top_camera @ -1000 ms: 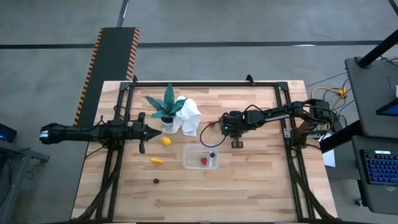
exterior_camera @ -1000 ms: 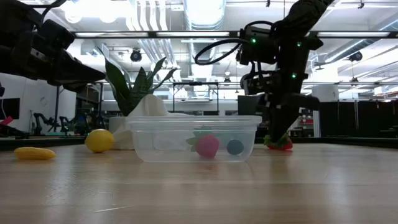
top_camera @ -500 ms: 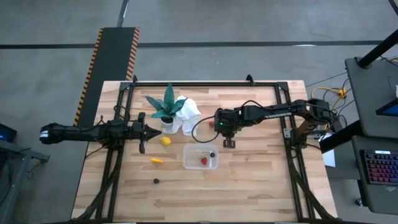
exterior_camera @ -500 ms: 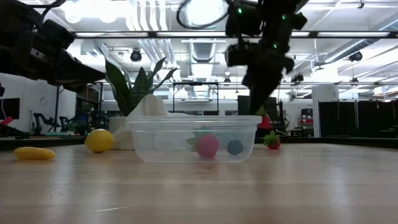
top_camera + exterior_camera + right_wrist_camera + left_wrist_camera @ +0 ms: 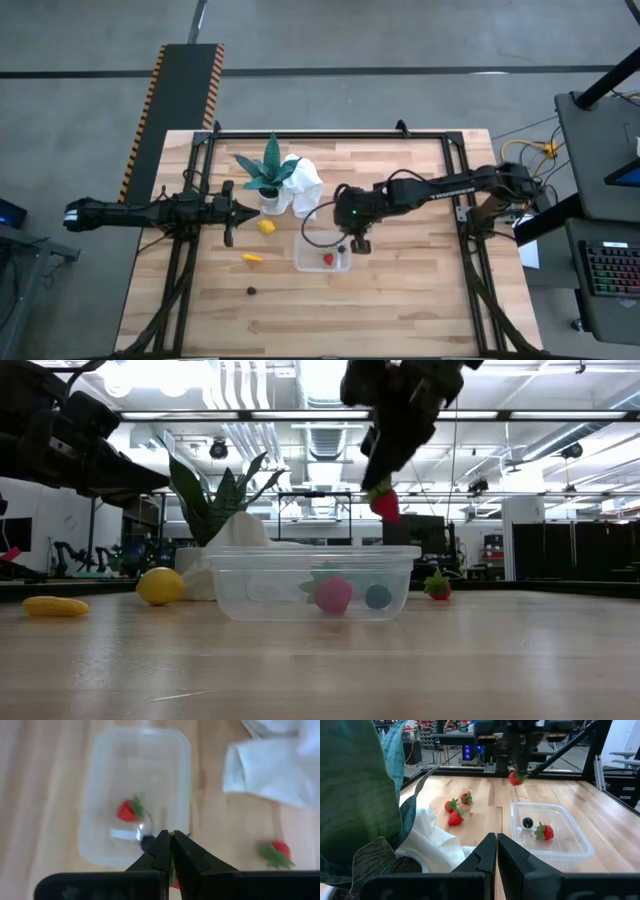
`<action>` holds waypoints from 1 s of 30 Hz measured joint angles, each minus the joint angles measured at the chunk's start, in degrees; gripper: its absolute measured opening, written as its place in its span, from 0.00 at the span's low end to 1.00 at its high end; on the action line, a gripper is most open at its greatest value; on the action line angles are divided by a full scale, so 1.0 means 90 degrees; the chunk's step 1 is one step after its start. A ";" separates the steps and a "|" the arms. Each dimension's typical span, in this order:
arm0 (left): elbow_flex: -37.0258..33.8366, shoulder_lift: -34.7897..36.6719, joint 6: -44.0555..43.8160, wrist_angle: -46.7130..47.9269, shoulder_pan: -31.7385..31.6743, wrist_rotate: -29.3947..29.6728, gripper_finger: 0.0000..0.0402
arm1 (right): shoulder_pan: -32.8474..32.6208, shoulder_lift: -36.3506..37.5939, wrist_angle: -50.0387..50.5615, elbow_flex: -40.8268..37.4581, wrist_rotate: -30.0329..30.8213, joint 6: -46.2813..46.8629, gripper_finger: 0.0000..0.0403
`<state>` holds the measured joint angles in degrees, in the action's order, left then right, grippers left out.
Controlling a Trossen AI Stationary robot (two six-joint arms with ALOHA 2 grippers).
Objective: Pick and placing Produce into tupperware
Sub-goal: Put the strawberry into the bin
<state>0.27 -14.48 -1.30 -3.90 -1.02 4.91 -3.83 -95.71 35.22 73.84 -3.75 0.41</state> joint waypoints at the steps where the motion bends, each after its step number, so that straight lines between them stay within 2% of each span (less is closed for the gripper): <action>1: 0.0000 -0.0002 0.0000 -0.0002 0.0000 0.0002 0.00 | -0.0067 0.0001 -0.0114 0.0000 -0.0051 0.0028 0.02; 9: 0.0000 -0.0001 0.0000 -0.0002 0.0000 0.0001 0.00 | -0.0390 -0.0001 -0.0999 -0.0275 -0.0133 0.0293 0.02; 24: 0.0000 0.0000 0.0016 0.0000 0.0000 0.0002 0.00 | -0.0406 -0.0009 -0.2666 -0.1326 -0.0304 0.0545 0.02; 30: 0.0000 0.0000 0.0017 -0.0002 0.0000 0.0002 0.00 | -0.0408 -0.0011 -0.2838 -0.1531 -0.0313 0.0575 0.02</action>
<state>0.27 -14.48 -1.15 -3.92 -1.02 4.93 -7.51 -95.81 9.68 60.06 -6.57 5.58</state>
